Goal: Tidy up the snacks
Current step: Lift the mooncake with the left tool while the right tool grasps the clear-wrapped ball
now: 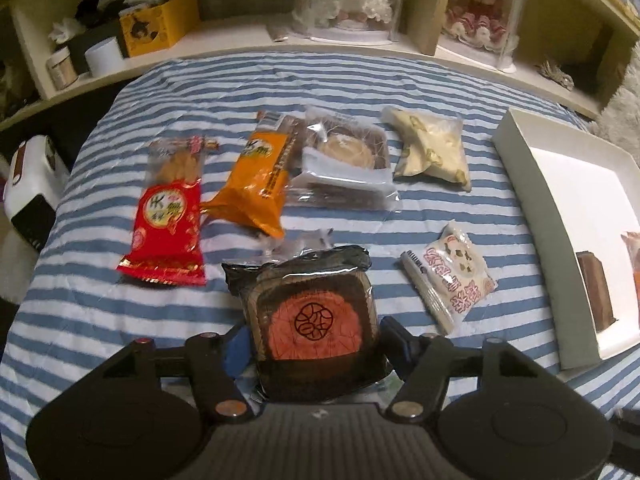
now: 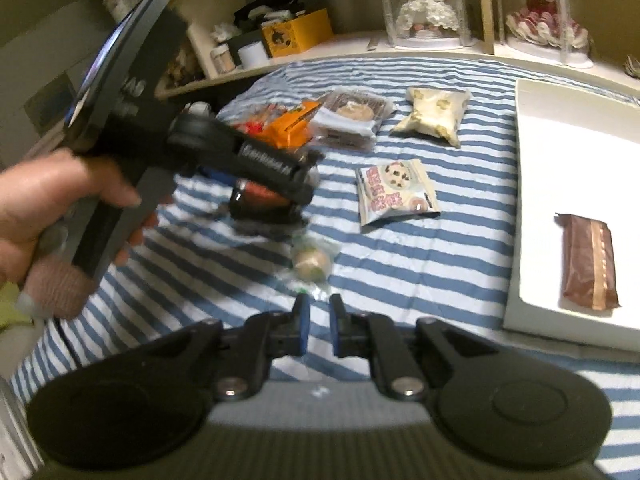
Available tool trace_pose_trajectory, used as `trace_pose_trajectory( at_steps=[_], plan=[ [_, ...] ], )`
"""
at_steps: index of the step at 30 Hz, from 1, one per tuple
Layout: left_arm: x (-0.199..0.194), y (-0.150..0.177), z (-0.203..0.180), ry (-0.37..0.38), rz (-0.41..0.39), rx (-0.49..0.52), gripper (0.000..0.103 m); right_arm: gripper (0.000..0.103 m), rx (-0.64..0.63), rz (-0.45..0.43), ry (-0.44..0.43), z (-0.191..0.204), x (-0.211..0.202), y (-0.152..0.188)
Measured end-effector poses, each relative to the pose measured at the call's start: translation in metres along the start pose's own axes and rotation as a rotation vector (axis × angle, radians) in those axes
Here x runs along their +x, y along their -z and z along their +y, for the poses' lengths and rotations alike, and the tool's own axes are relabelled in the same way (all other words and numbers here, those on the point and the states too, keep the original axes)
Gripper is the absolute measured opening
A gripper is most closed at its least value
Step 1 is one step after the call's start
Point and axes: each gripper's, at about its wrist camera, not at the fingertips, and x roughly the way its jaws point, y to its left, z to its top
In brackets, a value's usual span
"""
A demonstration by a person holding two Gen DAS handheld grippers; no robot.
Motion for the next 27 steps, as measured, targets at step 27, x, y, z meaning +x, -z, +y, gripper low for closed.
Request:
trace_pose_trajectory(
  at_steps=[27],
  plan=[
    [-0.002, 0.03, 0.008, -0.094, 0.076, -0.04, 0.071, 0.043, 0.091, 0.062, -0.001, -0.005, 0.059, -0.012]
  ],
)
